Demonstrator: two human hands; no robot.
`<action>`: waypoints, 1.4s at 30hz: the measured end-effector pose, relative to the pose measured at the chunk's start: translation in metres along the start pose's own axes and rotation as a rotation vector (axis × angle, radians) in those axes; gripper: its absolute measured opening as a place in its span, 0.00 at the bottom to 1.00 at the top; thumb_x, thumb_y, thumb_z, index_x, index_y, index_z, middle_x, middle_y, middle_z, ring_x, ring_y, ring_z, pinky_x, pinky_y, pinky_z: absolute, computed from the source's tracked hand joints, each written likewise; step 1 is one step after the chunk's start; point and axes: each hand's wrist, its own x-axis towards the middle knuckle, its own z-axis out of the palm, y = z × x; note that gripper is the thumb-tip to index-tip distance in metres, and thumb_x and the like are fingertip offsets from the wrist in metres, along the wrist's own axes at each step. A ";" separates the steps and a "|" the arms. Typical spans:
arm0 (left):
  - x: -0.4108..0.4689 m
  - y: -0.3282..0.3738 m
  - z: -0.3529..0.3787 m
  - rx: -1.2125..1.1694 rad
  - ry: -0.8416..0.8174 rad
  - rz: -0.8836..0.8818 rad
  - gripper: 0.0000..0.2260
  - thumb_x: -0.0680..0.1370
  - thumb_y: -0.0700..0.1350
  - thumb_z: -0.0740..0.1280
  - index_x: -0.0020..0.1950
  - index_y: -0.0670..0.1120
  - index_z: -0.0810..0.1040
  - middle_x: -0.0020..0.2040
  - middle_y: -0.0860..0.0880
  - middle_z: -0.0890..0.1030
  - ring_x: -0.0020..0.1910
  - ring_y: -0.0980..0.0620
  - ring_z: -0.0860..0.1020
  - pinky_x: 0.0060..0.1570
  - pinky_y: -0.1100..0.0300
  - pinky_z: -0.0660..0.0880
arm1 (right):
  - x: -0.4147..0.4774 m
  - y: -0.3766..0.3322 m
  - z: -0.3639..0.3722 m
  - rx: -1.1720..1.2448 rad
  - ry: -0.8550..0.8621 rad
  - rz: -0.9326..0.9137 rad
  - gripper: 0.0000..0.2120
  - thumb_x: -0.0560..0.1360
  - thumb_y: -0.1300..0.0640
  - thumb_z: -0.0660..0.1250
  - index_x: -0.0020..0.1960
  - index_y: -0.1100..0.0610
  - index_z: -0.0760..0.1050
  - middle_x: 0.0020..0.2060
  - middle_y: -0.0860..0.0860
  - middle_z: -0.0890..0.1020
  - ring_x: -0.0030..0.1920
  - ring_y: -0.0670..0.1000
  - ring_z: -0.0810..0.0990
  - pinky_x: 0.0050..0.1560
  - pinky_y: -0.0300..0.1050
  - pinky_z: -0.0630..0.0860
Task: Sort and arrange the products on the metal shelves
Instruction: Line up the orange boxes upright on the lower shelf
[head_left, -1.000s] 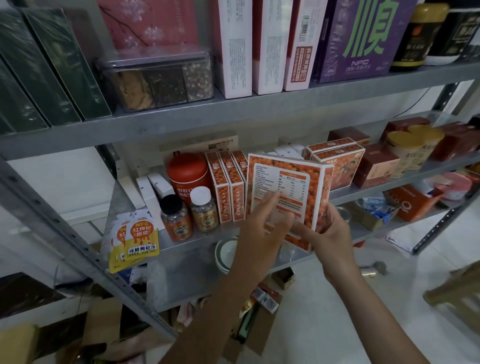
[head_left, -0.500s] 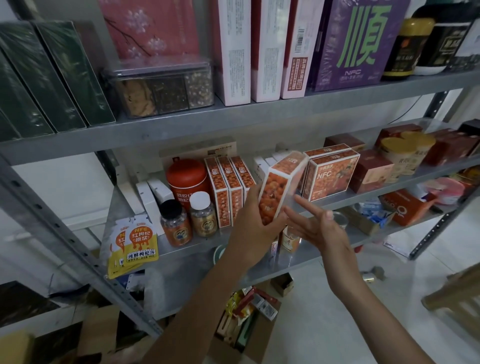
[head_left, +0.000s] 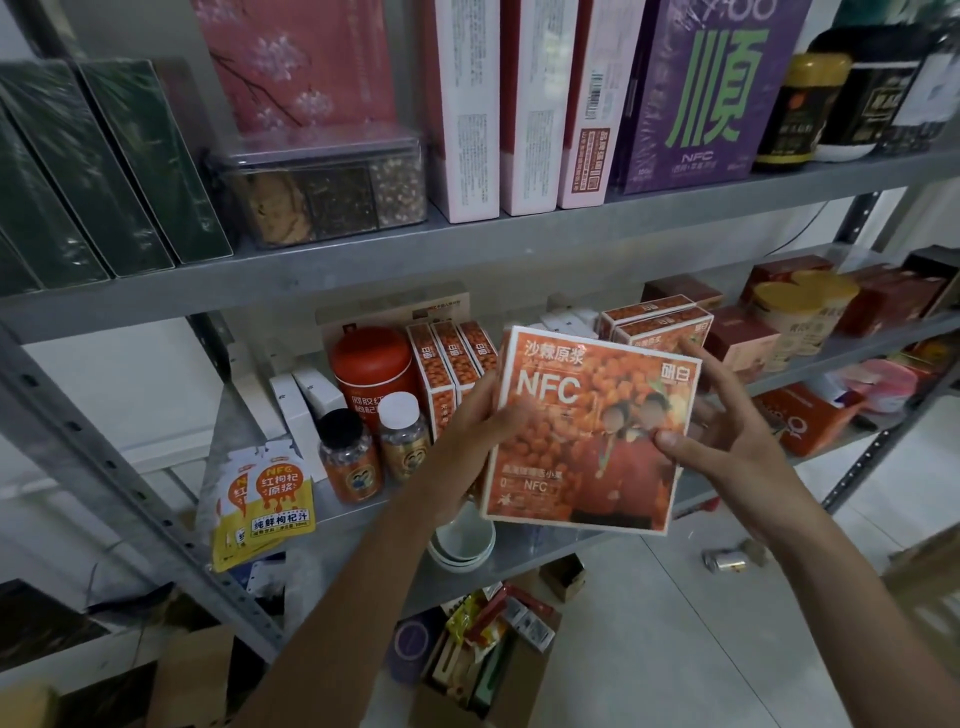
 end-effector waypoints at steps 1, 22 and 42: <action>0.002 -0.002 0.001 0.049 0.048 0.023 0.30 0.70 0.65 0.70 0.64 0.49 0.69 0.56 0.48 0.83 0.54 0.47 0.83 0.50 0.50 0.81 | -0.001 0.000 0.003 0.001 0.021 -0.009 0.38 0.66 0.60 0.75 0.69 0.36 0.67 0.61 0.52 0.81 0.59 0.54 0.82 0.44 0.50 0.83; 0.045 -0.051 -0.065 1.322 0.272 0.065 0.30 0.81 0.62 0.44 0.77 0.48 0.62 0.79 0.48 0.59 0.78 0.49 0.55 0.75 0.47 0.55 | -0.027 0.023 0.027 -0.154 0.165 -0.070 0.29 0.66 0.60 0.73 0.64 0.40 0.76 0.55 0.47 0.83 0.54 0.47 0.83 0.43 0.41 0.82; 0.057 -0.080 -0.085 1.593 0.224 0.172 0.29 0.79 0.45 0.63 0.79 0.50 0.58 0.78 0.46 0.60 0.78 0.45 0.55 0.76 0.47 0.48 | 0.063 0.097 0.088 -0.746 0.308 -0.248 0.35 0.69 0.66 0.76 0.73 0.53 0.69 0.63 0.54 0.79 0.60 0.55 0.80 0.59 0.56 0.78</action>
